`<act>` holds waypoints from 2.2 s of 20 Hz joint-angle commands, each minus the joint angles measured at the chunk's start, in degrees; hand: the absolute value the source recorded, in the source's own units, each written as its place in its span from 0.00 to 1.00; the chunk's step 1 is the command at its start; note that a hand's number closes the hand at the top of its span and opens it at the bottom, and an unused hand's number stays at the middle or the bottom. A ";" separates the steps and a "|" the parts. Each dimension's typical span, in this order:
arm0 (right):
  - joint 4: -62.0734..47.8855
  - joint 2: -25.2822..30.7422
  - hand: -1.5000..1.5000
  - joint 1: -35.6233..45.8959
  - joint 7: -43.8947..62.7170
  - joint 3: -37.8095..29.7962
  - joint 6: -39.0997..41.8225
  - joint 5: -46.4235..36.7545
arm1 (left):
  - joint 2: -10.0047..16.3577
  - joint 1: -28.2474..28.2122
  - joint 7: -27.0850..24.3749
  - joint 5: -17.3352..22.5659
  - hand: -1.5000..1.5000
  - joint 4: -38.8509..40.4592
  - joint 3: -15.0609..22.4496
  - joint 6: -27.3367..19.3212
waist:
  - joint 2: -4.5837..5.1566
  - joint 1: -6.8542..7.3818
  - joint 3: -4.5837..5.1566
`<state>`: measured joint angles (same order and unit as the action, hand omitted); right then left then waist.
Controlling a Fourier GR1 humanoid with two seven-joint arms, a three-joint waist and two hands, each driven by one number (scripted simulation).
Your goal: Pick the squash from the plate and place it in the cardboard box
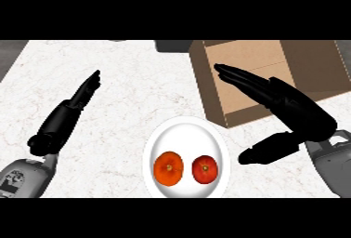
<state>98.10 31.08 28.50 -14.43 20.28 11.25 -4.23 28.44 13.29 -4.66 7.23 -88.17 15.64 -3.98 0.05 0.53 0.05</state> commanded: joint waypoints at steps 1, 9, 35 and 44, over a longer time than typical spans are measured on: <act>1.13 0.92 0.00 4.65 2.06 4.25 3.20 -6.74 | 0.15 0.36 -3.48 0.40 0.50 3.32 -1.79 2.53 | 0.01 -0.20 0.03; 10.51 1.02 0.00 11.65 22.42 18.51 15.48 -16.77 | 0.92 1.16 -0.67 0.71 0.50 1.43 -2.87 3.25 | -0.52 -0.09 0.11; 10.49 -28.27 0.00 5.55 53.93 31.28 31.65 -37.05 | -6.35 3.37 3.29 -5.66 0.50 2.02 -7.06 7.17 | -0.10 -0.54 -0.05; 4.04 -23.07 0.00 3.49 41.49 29.48 29.29 -46.01 | -7.47 -2.37 2.72 -7.38 0.50 -3.18 -8.74 9.72 | -0.09 -0.30 -0.06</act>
<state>103.87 5.40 32.18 31.70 51.90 41.00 -47.51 22.33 11.84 -4.49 0.71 -88.29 6.66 5.67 -0.03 0.21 0.01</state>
